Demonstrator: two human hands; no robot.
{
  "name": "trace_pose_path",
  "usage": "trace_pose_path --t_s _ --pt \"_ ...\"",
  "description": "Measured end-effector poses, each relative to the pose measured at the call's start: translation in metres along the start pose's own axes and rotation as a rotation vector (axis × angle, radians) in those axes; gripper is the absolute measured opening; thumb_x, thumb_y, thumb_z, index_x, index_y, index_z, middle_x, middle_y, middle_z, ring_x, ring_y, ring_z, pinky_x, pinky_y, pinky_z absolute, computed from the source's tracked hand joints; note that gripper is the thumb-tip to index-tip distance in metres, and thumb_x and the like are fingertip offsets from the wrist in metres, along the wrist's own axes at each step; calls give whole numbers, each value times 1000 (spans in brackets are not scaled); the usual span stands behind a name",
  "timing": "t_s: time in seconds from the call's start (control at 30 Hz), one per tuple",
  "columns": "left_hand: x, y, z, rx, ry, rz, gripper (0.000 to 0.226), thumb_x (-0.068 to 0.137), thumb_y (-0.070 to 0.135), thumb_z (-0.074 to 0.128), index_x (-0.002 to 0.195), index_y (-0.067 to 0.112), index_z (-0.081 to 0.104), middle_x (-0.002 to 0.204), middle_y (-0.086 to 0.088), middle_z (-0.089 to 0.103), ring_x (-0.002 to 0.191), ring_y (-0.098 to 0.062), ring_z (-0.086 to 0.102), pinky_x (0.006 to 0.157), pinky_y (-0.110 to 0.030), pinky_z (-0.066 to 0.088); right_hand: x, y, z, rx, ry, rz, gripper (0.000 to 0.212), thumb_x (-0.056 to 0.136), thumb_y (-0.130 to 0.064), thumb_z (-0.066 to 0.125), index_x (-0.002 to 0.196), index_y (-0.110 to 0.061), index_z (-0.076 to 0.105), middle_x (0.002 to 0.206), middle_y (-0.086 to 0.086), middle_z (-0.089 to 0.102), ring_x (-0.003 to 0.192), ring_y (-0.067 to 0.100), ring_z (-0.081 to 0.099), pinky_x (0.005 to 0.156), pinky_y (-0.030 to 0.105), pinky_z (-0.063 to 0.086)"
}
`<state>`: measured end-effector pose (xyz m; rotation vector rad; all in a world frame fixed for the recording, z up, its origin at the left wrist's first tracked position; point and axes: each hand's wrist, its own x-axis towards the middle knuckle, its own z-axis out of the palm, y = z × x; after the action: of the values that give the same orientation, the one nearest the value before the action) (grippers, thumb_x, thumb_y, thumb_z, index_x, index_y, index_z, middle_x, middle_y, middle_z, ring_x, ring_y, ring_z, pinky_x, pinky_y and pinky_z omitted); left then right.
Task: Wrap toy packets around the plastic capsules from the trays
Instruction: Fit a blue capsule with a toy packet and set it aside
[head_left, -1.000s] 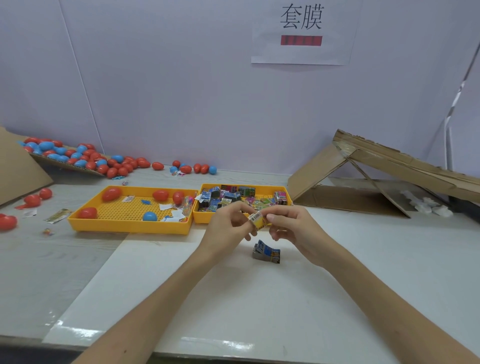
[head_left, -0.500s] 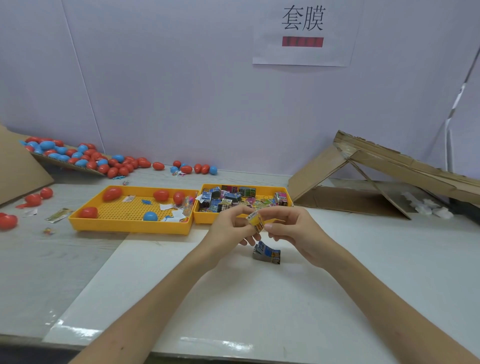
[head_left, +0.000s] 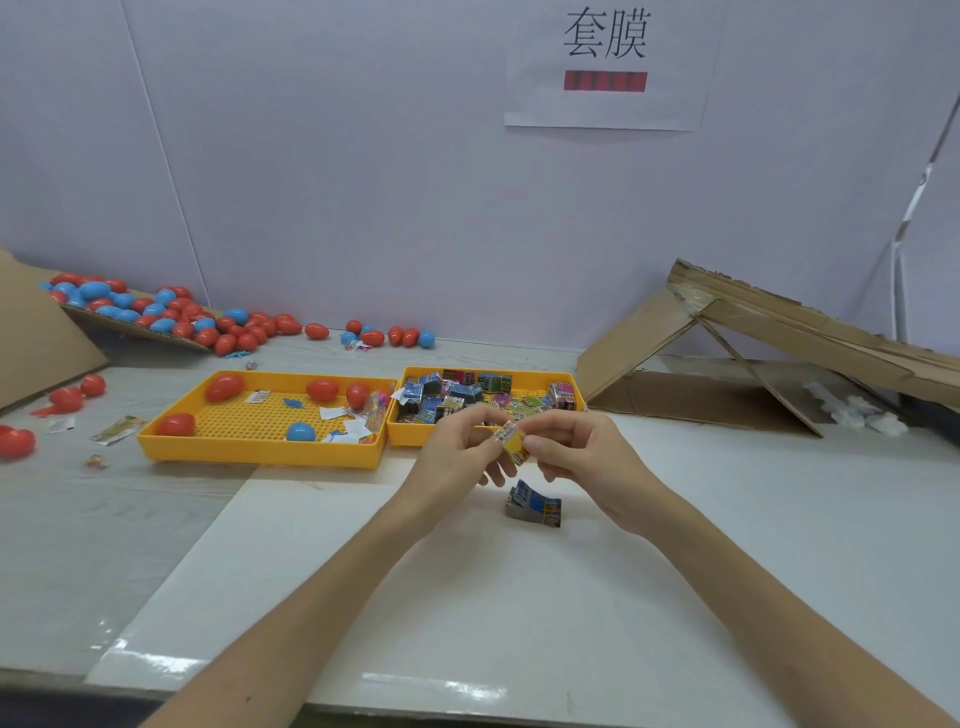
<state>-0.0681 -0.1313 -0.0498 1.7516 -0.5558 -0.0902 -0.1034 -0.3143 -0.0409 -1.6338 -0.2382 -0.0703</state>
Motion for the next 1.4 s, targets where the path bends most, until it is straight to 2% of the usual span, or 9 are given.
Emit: trace_pose_path --t_s 0.23,0.37,0.47,0.53,0.7,0.9,1.1,1.3,1.4 --pt "-1 -2 5 124 7 103 44 100 -3 39 111 32 64 70 -6 71 59 -14 65 53 -17 47 0 -4 0 -20 -35 62 11 95 -9 65 94 -7 76 78 9 66 64 15 58 62 25 51" --pt "0 -5 5 171 -9 140 37 101 -1 43 119 23 64 72 -6 71 69 -28 68 60 -30 56 -2 -5 -2 -13 -34 41 12 93 -2 65 93 -9 75 77 3 70 68 15 60 62 23 50" --pt "1 -3 3 125 3 117 37 101 -2 43 109 28 64 70 -4 72 60 -16 66 53 -20 49 -3 -6 -2 -48 -51 5 22 89 6 67 96 -13 76 79 0 72 69 14 61 62 23 50" --pt "1 -1 1 51 -2 54 38 101 -1 43 105 30 64 71 -3 73 59 -12 66 51 -20 48 -3 -7 -1 -77 -58 -26 28 86 7 70 97 -18 77 84 0 75 72 15 64 63 24 51" --pt "0 1 1 -76 -130 -48 16 105 15 50 108 23 63 74 -4 75 64 -15 68 57 -23 51 -3 -5 -1 -38 -52 -94 32 81 7 76 94 -23 79 88 3 76 73 20 66 63 24 52" --pt "-1 2 4 -79 -173 -57 12 105 19 52 105 22 64 76 -4 75 64 -14 67 56 -22 49 -2 -1 -1 -47 21 -150 25 80 1 79 85 -23 79 80 4 76 64 14 62 58 22 49" --pt "0 -3 5 29 -104 36 10 101 22 59 109 26 63 74 0 73 58 -13 61 52 -18 44 -1 2 -3 -43 49 -117 5 87 -2 74 89 -6 73 78 7 73 59 14 58 56 23 48" --pt "1 -8 4 204 57 106 8 97 29 64 105 30 65 72 1 69 61 -13 57 59 -39 51 -1 4 0 17 72 -88 9 89 0 70 88 -9 70 69 3 71 56 15 58 56 23 47" --pt "1 -7 2 184 90 100 10 95 36 67 101 29 67 71 1 69 61 -9 58 58 -34 50 0 5 1 56 76 -72 7 88 -3 71 93 -7 73 72 7 71 55 16 54 57 25 48"
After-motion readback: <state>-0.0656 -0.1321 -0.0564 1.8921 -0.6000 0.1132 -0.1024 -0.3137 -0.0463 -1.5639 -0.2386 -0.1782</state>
